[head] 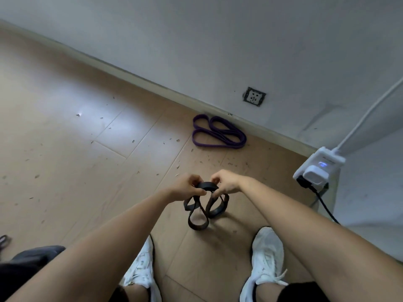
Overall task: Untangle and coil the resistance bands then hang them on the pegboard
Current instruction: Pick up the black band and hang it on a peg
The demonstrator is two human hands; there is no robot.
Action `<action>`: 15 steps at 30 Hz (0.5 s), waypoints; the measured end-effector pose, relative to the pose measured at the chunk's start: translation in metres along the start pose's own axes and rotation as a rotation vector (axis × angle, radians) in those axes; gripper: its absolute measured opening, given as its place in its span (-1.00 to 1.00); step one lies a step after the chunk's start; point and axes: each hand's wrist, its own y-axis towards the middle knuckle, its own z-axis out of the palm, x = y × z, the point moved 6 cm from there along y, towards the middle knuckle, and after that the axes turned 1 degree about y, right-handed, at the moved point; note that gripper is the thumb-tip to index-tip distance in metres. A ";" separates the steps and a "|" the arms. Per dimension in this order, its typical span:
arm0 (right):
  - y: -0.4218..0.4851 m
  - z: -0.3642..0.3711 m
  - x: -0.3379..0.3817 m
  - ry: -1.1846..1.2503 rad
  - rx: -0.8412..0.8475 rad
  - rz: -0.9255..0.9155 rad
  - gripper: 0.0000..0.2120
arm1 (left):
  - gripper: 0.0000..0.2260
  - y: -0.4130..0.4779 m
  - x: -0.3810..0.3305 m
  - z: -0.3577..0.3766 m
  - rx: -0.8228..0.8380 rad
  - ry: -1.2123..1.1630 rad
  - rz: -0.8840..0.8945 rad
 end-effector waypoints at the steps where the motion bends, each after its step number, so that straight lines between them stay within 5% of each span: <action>1: -0.008 -0.007 0.002 0.035 -0.019 -0.014 -0.73 | -0.83 -0.003 -0.011 -0.006 -0.003 -0.014 0.025; 15: -0.137 -0.111 0.084 0.457 -0.427 -0.313 -0.84 | -0.87 -0.078 -0.167 -0.121 -0.094 -0.276 0.359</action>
